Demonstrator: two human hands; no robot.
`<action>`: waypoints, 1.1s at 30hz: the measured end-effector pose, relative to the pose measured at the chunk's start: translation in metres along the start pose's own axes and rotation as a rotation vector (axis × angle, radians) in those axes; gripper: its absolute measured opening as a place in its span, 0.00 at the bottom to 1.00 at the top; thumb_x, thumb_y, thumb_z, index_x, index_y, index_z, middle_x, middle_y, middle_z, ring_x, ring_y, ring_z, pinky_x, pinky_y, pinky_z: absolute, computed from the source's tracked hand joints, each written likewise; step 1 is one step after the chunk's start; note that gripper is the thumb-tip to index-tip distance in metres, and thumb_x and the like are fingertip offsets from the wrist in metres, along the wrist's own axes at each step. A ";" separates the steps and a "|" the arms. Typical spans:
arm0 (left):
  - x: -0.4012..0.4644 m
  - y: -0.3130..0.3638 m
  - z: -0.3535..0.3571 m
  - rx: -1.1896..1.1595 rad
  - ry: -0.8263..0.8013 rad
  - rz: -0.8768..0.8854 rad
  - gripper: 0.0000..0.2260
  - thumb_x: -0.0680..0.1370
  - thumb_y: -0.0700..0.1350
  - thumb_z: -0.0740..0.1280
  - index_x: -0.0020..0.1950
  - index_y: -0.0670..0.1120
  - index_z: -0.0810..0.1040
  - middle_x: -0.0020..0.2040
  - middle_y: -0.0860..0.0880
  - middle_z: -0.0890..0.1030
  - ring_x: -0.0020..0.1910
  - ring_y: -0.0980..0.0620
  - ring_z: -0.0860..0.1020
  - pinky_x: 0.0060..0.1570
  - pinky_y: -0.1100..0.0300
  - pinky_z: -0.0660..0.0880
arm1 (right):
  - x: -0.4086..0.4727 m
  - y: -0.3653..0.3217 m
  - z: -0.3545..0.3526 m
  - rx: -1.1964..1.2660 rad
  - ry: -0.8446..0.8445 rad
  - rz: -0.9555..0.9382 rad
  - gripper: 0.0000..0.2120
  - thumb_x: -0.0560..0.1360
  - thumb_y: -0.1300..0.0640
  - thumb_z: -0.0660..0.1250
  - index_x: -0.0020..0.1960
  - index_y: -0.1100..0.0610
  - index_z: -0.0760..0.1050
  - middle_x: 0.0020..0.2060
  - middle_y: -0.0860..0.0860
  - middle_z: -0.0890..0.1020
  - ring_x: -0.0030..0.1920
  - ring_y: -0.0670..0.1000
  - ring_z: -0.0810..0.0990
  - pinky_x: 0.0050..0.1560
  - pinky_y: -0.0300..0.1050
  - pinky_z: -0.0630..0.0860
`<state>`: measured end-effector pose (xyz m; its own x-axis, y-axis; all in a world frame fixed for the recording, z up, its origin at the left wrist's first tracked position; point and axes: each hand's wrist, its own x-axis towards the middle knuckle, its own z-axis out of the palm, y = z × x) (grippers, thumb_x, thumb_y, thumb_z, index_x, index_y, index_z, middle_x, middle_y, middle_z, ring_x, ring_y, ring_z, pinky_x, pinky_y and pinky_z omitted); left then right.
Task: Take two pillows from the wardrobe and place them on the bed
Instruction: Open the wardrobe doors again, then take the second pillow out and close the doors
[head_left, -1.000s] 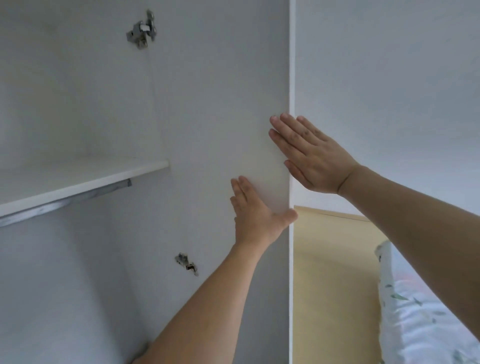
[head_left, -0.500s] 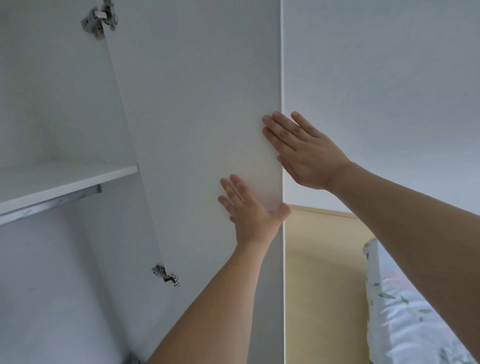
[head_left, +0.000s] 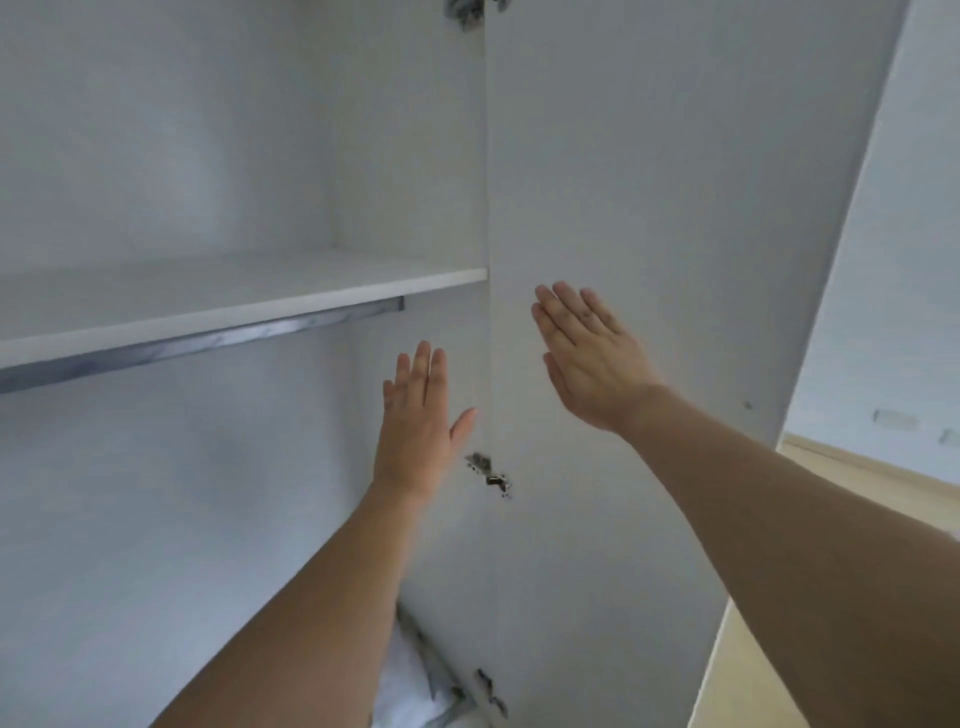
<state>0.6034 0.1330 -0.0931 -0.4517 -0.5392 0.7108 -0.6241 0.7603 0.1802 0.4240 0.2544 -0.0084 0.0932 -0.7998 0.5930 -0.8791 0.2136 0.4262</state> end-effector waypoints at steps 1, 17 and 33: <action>-0.009 -0.023 -0.003 0.039 -0.006 -0.030 0.33 0.78 0.53 0.66 0.76 0.37 0.59 0.77 0.37 0.58 0.76 0.34 0.56 0.72 0.36 0.58 | 0.012 -0.022 0.009 0.042 0.001 -0.036 0.27 0.81 0.52 0.47 0.77 0.62 0.48 0.78 0.56 0.50 0.78 0.55 0.45 0.75 0.49 0.35; -0.131 -0.244 0.036 0.574 -0.242 -0.209 0.32 0.78 0.56 0.66 0.76 0.39 0.62 0.77 0.40 0.62 0.76 0.39 0.59 0.74 0.46 0.55 | 0.081 -0.275 0.223 0.523 -0.100 -0.390 0.28 0.81 0.49 0.42 0.77 0.60 0.43 0.78 0.55 0.43 0.77 0.53 0.40 0.74 0.49 0.33; -0.505 -0.435 0.374 0.483 -0.487 -0.347 0.38 0.71 0.56 0.74 0.73 0.37 0.66 0.74 0.39 0.66 0.74 0.38 0.64 0.71 0.41 0.59 | -0.148 -0.578 0.621 0.613 -0.302 -0.585 0.30 0.81 0.47 0.43 0.77 0.61 0.40 0.77 0.56 0.40 0.77 0.55 0.37 0.74 0.51 0.33</action>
<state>0.8649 -0.0613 -0.7845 -0.3398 -0.9017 0.2675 -0.9398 0.3368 -0.0582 0.6285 -0.0993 -0.7663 0.5535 -0.8184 0.1543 -0.8328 -0.5419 0.1132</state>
